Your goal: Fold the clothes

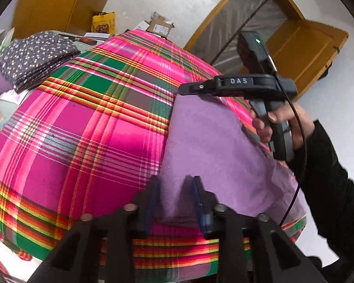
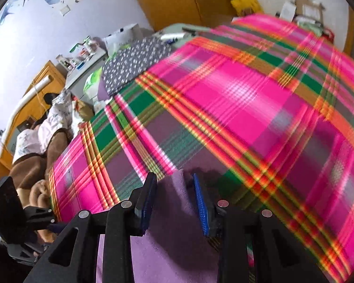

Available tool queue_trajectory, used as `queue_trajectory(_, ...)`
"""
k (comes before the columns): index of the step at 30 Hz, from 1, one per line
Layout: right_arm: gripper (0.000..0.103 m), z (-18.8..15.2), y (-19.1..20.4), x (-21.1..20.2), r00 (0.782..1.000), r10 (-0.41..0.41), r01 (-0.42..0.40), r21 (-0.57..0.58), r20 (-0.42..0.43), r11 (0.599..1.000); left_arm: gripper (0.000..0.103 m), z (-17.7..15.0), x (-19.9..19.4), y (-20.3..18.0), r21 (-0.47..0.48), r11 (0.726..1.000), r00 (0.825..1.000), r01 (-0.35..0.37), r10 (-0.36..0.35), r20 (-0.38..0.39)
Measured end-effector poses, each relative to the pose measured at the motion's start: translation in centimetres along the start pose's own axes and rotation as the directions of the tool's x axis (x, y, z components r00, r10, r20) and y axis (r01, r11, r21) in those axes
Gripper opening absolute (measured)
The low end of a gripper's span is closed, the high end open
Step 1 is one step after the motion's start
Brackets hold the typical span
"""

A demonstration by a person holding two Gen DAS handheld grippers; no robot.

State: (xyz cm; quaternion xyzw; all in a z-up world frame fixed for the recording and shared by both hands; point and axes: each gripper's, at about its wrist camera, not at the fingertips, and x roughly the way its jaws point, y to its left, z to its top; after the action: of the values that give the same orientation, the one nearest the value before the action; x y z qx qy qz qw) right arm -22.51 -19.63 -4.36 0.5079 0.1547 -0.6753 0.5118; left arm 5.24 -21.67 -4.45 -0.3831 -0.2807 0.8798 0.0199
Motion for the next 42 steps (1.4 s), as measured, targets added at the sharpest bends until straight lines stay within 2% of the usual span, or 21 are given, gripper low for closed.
queue_trajectory(2,0.035,0.0,0.1,0.1,1.0,0.005,-0.006,-0.015,-0.002,1.0,0.01,0.0,0.0,0.3,-0.008,1.0,1.0,0.022,-0.022,-0.006)
queue_trajectory(6,0.02,-0.2,0.6,0.1,1.0,0.009,-0.009,-0.047,0.002,0.999,0.007,-0.1,-0.3,0.6,-0.02,0.999,0.999,0.051,-0.051,0.004)
queue_trajectory(9,0.018,-0.2,1.0,-0.2,0.999,0.018,-0.016,-0.062,0.031,0.998,0.007,-0.2,-0.9,0.6,-0.006,0.999,0.998,0.053,-0.053,0.017)
queue_trajectory(12,0.017,0.1,1.6,-0.3,0.999,0.021,-0.018,-0.075,0.045,0.997,0.007,-0.3,-1.9,0.8,0.005,0.999,0.998,0.05,-0.05,0.039)
queue_trajectory(19,0.017,0.3,1.6,0.9,0.999,0.016,-0.014,-0.07,0.033,0.997,0.007,-0.8,-0.7,2.0,-0.025,0.998,0.998,0.059,-0.059,0.009)
queue_trajectory(22,0.02,-0.1,1.6,-1.0,0.996,0.012,-0.008,-0.053,0.089,0.999,0.009,-0.9,-1.2,2.2,-0.039,0.997,0.997,0.073,-0.072,0.004)
queue_trajectory(24,0.033,-0.8,1.8,-3.2,0.988,-0.016,0.025,-0.058,0.155,0.998,0.009,-0.9,-1.6,2.6,-0.039,0.998,0.998,0.054,-0.053,0.021)
queue_trajectory(26,0.033,-2.2,2.0,-5.6,0.973,-0.035,0.047,-0.047,0.228,0.998,0.009,-0.9,-2.5,2.8,-0.042,0.999,0.999,0.026,-0.024,0.047)
queue_trajectory(29,0.033,-4.8,2.7,-7.4,0.957,-0.059,0.076,-0.052,0.283,0.996,0.007,-0.7,-3.5,2.7,-0.045,0.999,0.996,-0.004,0.008,0.086)
queue_trajectory(31,0.033,-7.0,3.1,-7.8,0.948,-0.094,0.116,-0.055,0.304,0.992,0.007,-0.4,-3.7,2.0,-0.027,1.0,0.995,0.0,0.003,0.098)
queue_trajectory(32,0.032,-8.3,3.1,-7.7,0.947,-0.125,0.146,-0.05,0.297,0.988,0.007,-0.1,-3.5,1.4,-0.014,1.0,0.995,0.006,-0.004,0.098)
queue_trajectory(33,0.025,-9.0,2.9,-7.4,0.947,-0.148,0.166,-0.04,0.287,0.985,0.007,0.0,-3.3,0.8,0.001,1.0,0.995,0.014,-0.014,0.095)
queue_trajectory(35,0.016,-10.1,1.9,-6.4,0.95,-0.193,0.201,-0.007,0.245,0.98,0.007,0.1,-2.7,-0.3,0.035,0.999,0.997,0.027,-0.029,0.077)
queue_trajectory(37,0.013,-10.6,0.6,-6.1,0.954,-0.198,0.194,0.04,0.225,0.98,0.007,-0.2,-1.9,-1.2,0.066,0.997,0.998,0.037,-0.04,0.053)
queue_trajectory(39,0.013,-11.1,-0.5,-6.4,0.956,-0.175,0.158,0.09,0.235,0.983,0.007,-0.3,-0.6,-1.9,0.086,0.996,0.999,0.032,-0.034,0.023)
queue_trajectory(42,0.016,-11.9,0.5,-8.5,0.938,-0.176,0.154,0.095,0.298,0.983,0.007,-1.0,0.3,-2.6,0.102,0.994,0.999,0.033,-0.032,-0.005)
